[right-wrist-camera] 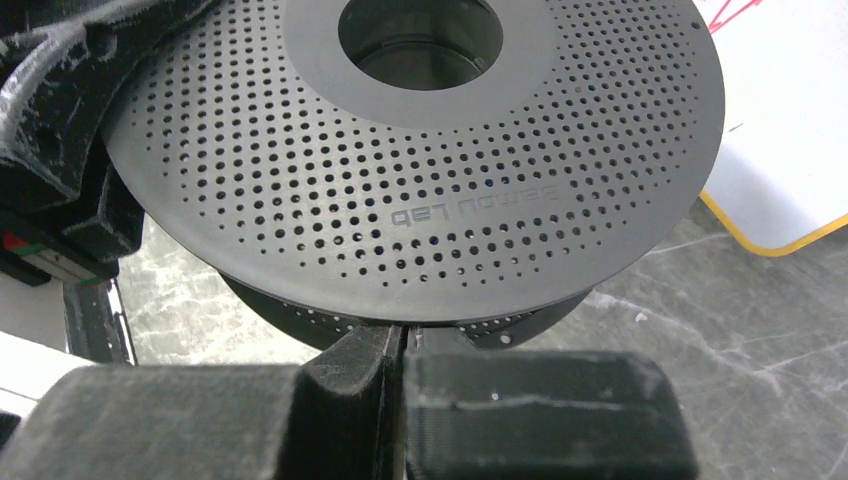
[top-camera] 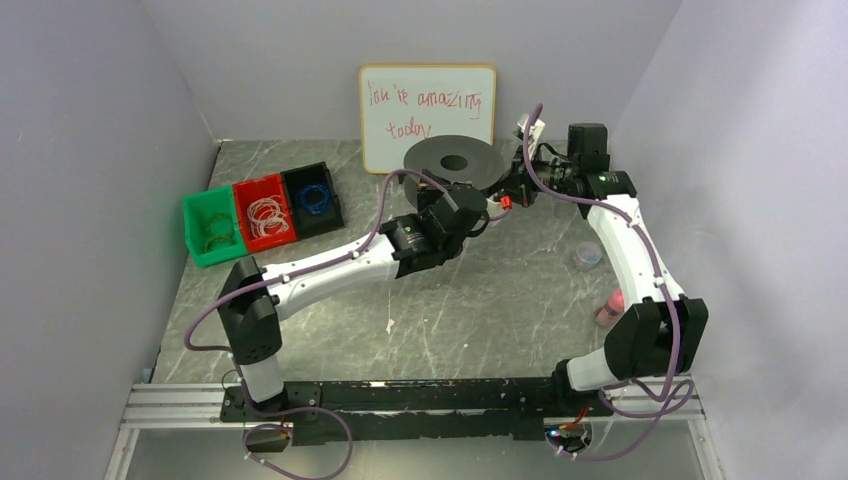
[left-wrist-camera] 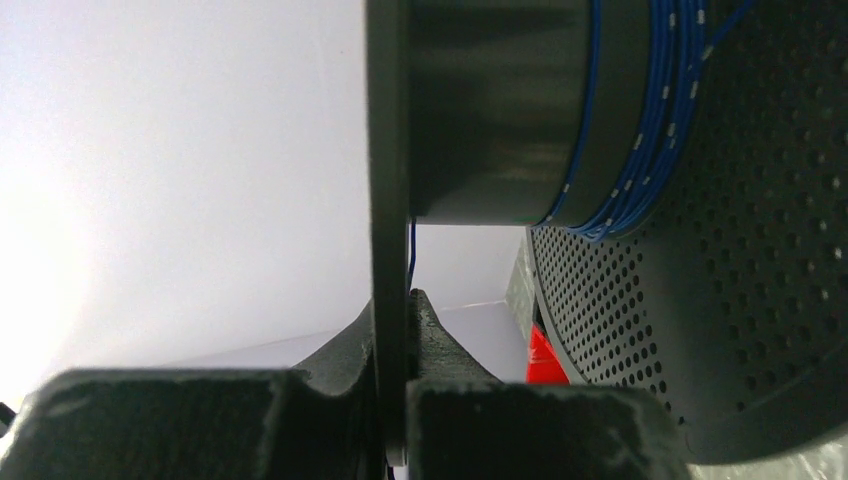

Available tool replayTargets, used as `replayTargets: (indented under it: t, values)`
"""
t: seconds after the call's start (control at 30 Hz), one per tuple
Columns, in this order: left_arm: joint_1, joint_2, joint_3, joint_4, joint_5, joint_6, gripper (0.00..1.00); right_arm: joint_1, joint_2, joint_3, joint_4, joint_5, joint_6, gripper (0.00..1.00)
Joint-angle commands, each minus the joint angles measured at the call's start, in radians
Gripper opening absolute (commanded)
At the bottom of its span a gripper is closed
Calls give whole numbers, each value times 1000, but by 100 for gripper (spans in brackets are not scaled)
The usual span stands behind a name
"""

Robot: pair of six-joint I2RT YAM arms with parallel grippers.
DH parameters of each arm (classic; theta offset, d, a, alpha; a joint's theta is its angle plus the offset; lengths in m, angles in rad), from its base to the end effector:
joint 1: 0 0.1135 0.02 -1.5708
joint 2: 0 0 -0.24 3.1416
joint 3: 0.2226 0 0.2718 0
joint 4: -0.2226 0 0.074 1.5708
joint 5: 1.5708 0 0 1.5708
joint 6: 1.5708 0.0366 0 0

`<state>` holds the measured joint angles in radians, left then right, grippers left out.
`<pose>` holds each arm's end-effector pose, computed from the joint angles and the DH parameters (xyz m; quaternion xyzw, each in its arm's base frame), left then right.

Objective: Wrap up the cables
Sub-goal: Place the cable reel at the center of the board.

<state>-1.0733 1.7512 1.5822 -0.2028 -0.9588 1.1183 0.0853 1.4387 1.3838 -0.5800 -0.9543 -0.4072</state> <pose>0.2282 -0.3574 0.3296 0.5324 0.5665 0.3920 0.4919 0.3292 0.0581 0.3403 -0.3942 0.7184 0.3404 0.4612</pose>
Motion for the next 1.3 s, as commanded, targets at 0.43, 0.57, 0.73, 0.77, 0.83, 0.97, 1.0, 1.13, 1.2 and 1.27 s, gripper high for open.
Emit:
replayTargets:
  t: [0.43,0.57,0.73,0.77,0.83,0.97,1.0,1.13,1.2,1.27]
  values:
    - [-19,23,196,-201,69,-263,2,14,-57,-227,519,-65,355,0]
    - [-20,26,196,-196,66,-265,2,14,-63,-262,635,-71,474,0]
    - [-19,27,203,-235,80,-306,2,15,-54,-283,749,-118,610,0]
    - [-19,27,209,-246,83,-317,2,14,-46,-280,747,-128,616,0]
    - [-18,27,222,-270,92,-340,2,14,-32,-270,729,-145,612,0]
    - [-11,33,246,-301,105,-369,2,14,-8,-265,725,-184,625,0]
    - [-6,36,261,-317,113,-390,2,15,-1,-261,722,-198,629,0]
    - [5,40,291,-357,133,-429,2,22,28,-226,648,-235,588,0]
    - [8,42,302,-373,141,-445,2,28,39,-210,600,-236,557,1]
    - [10,40,302,-377,145,-451,2,29,39,-214,610,-242,572,3]
